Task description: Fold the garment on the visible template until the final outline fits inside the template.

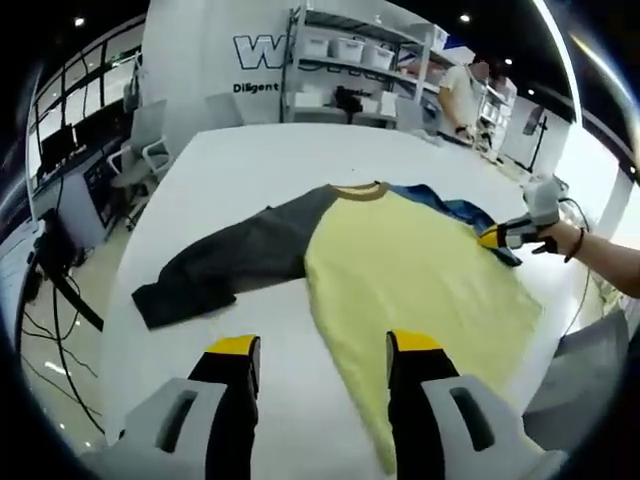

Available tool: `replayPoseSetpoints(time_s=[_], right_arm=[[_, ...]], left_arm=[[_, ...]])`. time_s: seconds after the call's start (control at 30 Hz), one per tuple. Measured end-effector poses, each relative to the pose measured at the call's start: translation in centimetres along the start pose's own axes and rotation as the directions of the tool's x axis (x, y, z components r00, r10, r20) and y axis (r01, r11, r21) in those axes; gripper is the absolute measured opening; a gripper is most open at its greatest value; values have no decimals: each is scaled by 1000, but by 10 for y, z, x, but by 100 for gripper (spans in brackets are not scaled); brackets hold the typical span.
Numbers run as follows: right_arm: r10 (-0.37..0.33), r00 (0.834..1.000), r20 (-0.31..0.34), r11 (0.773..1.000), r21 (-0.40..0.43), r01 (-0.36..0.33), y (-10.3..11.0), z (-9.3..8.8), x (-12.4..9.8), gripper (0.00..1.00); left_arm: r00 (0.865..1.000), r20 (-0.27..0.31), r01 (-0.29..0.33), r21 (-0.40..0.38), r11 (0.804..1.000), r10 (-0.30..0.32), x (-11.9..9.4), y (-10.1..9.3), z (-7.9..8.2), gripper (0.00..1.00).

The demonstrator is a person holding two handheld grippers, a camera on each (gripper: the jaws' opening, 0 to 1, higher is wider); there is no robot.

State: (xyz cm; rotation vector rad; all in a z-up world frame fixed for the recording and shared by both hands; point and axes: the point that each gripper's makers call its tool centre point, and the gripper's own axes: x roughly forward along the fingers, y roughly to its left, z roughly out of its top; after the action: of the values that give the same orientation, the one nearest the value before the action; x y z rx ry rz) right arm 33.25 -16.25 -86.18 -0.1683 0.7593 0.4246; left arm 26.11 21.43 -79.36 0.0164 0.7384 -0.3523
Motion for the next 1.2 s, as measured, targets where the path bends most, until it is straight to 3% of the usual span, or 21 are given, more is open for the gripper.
replayPoseSetpoints(time_s=[0.4, 0.5, 0.6, 0.7, 0.87, 1.07, 1.2], right_arm=[[-15, 999, -40, 998, -63, 13, 3, -14, -10, 7], [-42, 999, 26, 999, -12, 43, -1, -5, -22, 8], [-45, 999, 31, 999, -11, 45, -3, -3, -30, 13], [-58, 998, 4, 998, -39, 58, -6, -12, -36, 19], [-22, 999, -41, 1000, -7, 22, -7, -34, -41, 29], [-45, 996, -71, 997, -65, 41, -9, -46, -45, 25], [-67, 995, -71, 995, -74, 62, -14, -49, -46, 14]], left_arm=[[1000, 7, 25, 30, 999, -25, -26, -15, -7, 54], [999, 7, 41, 48, 998, -42, -31, -21, -8, 56], [999, 14, 44, 39, 998, -44, -36, -21, -8, 56], [999, 28, 42, 30, 999, -43, -39, -21, -6, 57], [999, 11, 51, 66, 996, -52, -39, -25, -9, 59], [997, 48, 54, 61, 997, -57, -45, -28, -3, 61], [997, 52, 58, 62, 996, -62, -51, -30, -4, 61]])
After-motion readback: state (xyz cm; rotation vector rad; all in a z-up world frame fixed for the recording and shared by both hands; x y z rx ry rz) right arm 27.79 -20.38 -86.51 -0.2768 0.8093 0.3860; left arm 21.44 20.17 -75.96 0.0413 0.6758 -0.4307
